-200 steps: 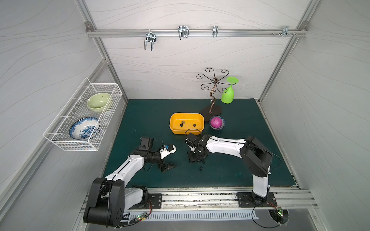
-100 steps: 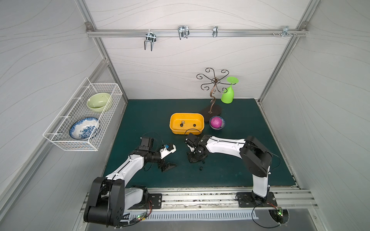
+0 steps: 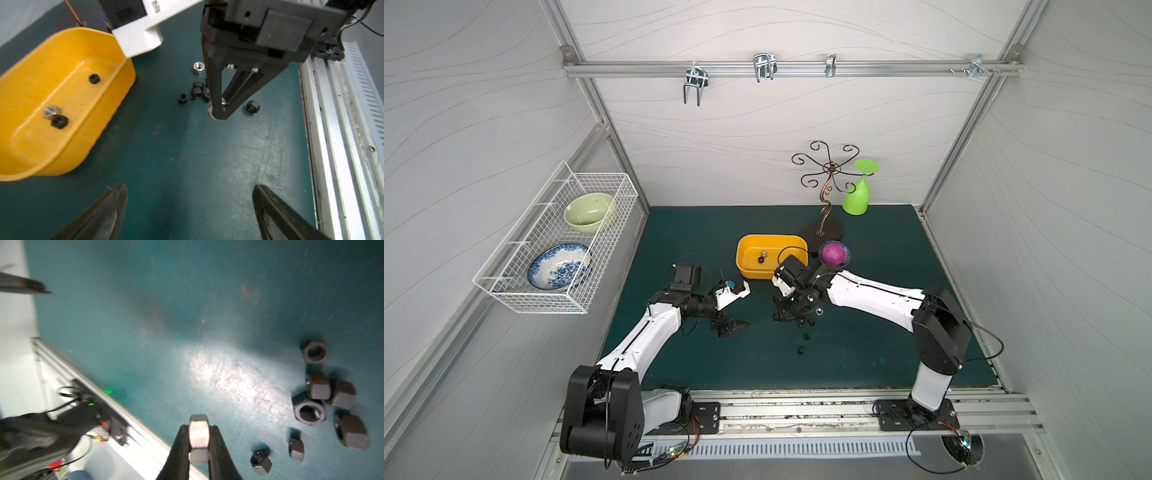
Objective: Put the nuts on the desktop into the storage box
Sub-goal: Pick up the nut from the center of the board, then place the nut in the storage box.
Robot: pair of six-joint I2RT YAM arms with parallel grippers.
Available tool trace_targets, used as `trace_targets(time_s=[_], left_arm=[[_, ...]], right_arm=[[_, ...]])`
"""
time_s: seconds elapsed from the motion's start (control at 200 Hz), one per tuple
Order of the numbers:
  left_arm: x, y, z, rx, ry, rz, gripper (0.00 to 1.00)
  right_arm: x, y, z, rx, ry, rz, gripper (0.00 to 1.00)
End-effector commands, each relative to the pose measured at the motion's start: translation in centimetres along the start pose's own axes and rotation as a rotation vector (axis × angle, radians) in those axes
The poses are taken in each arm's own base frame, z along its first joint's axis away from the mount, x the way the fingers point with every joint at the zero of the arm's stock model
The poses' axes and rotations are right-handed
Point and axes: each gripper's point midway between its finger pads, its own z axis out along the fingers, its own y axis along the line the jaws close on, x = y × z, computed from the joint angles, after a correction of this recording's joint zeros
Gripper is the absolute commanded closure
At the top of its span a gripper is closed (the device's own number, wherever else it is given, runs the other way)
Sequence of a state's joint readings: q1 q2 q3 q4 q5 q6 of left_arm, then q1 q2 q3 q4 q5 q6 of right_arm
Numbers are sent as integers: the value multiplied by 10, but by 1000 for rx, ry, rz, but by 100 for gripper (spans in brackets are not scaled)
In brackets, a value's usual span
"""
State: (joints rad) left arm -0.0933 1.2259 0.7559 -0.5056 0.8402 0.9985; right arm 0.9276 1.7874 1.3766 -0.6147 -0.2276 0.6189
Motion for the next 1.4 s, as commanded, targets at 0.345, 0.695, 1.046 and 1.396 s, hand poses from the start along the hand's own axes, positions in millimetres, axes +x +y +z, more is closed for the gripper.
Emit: trace_targets(time_s=[0.345, 0.695, 1.046, 1.396], left_arm=[[-72, 53, -27, -66, -41, 33, 1], [-75, 101, -11, -132, -43, 65, 1], [-60, 135, 18, -150, -33, 59, 1], [-44, 152, 39, -135, 25, 70, 1]], right_arm=[[-104, -23, -35, -145, -137, 117, 87], [-165, -50, -18, -121, -242, 240, 90], [-203, -85, 12, -12, -359, 388, 96], [-227, -95, 37, 65, -424, 421, 94]])
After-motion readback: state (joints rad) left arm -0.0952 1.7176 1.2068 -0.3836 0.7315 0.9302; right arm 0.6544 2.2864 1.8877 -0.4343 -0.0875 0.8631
